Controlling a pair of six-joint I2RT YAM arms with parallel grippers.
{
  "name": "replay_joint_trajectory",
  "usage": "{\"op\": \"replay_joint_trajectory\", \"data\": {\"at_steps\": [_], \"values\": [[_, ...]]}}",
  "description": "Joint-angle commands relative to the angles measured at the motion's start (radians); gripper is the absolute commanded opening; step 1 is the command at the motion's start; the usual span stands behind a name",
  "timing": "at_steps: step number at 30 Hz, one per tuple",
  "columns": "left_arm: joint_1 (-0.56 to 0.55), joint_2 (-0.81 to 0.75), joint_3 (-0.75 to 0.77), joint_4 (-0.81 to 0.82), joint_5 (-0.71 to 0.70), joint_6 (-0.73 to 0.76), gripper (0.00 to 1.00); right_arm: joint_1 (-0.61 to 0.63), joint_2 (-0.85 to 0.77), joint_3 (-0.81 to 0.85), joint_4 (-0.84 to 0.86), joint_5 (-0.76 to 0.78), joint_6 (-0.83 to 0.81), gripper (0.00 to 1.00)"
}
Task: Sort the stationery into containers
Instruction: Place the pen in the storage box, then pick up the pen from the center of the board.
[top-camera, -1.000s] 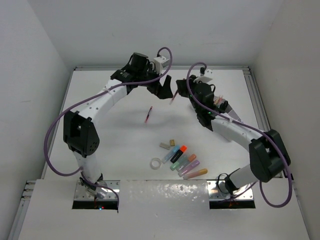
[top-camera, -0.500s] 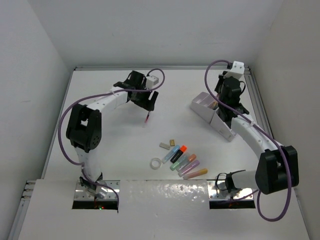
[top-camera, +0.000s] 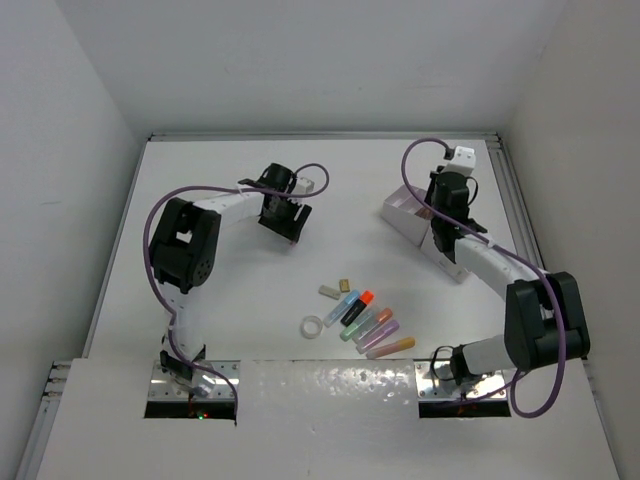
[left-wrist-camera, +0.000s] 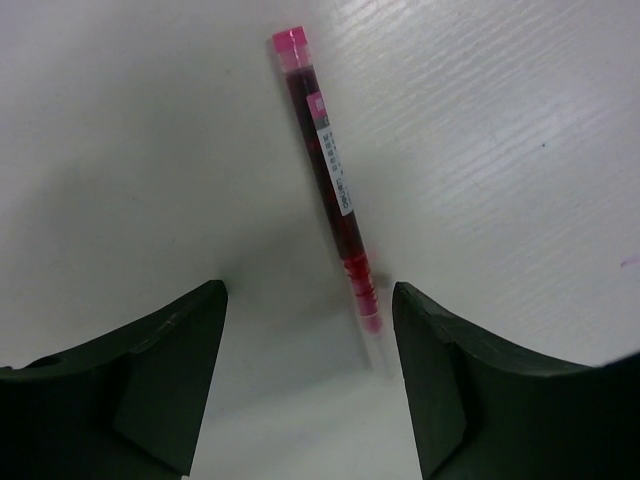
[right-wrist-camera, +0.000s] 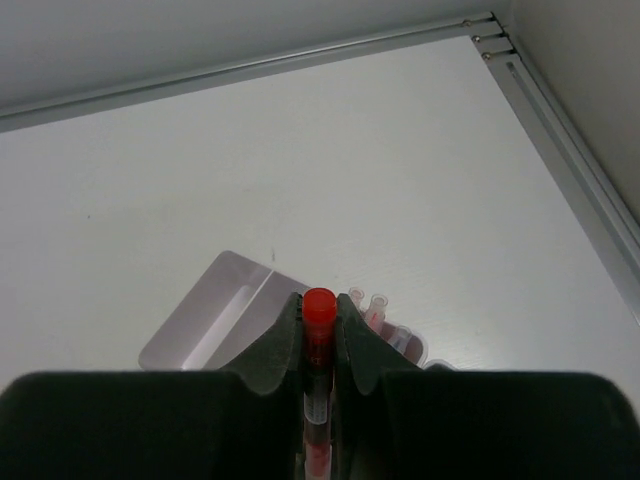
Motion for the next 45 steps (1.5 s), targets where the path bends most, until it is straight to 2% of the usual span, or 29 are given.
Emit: {"op": "replay_joint_trajectory", "data": {"at_steps": [1,2,3,5,6,8,9,11,12,15,18,23,27,30,31,35,45], "values": [[0.002,0.011,-0.009,0.035,-0.032,0.001,0.65,-0.005,0.013,-0.014,0.029,-0.021,0.019,0.14],[0.002,0.016,-0.016,0.035,-0.035,0.003,0.64,-0.005,0.015,-0.014,0.023,-0.026,0.019,0.2],[0.002,0.017,-0.016,0.035,-0.038,0.001,0.62,-0.005,0.01,-0.015,0.02,-0.028,0.024,0.33],[0.003,0.034,-0.018,0.029,-0.042,0.006,0.59,-0.005,0.004,-0.018,0.017,-0.025,0.027,0.4],[0.002,0.037,-0.016,0.024,-0.041,0.006,0.57,-0.004,0.0,-0.021,0.017,-0.025,0.028,0.47],[0.002,0.051,-0.019,0.027,-0.036,0.01,0.52,-0.005,-0.02,-0.018,0.02,-0.029,0.025,0.52],[0.003,0.053,-0.018,0.027,-0.035,0.01,0.43,-0.005,-0.029,-0.018,0.022,-0.032,0.024,0.54],[0.003,0.059,-0.013,0.024,-0.024,0.012,0.32,-0.004,-0.057,-0.006,0.022,-0.04,0.013,0.59],[0.003,0.06,-0.01,0.024,-0.024,0.01,0.18,-0.004,-0.066,-0.002,0.02,-0.043,0.007,0.6],[0.005,0.062,0.011,0.007,-0.016,0.01,0.0,0.01,-0.106,0.023,0.003,-0.061,-0.009,0.62],[0.013,0.05,0.082,-0.025,0.017,0.023,0.0,0.05,-0.149,0.051,-0.029,-0.066,-0.013,0.63],[0.016,-0.016,0.223,-0.086,0.108,0.053,0.0,0.172,-0.178,0.054,-0.073,-0.089,0.083,0.62],[0.014,-0.055,0.399,-0.14,0.285,0.067,0.0,0.235,-0.135,0.075,-0.07,-0.178,0.271,0.63],[-0.009,-0.072,0.48,-0.184,0.349,0.078,0.0,0.254,-0.07,0.129,-0.044,-0.27,0.381,0.64],[-0.016,-0.078,0.491,-0.2,0.356,0.076,0.0,0.263,-0.053,0.144,-0.032,-0.309,0.399,0.65],[-0.05,-0.107,0.49,-0.197,0.386,0.055,0.0,0.286,0.007,0.178,0.089,-0.322,0.468,0.8],[-0.099,-0.134,0.47,-0.171,0.373,0.059,0.0,0.285,0.151,0.236,0.17,-0.363,0.605,0.72]]}}
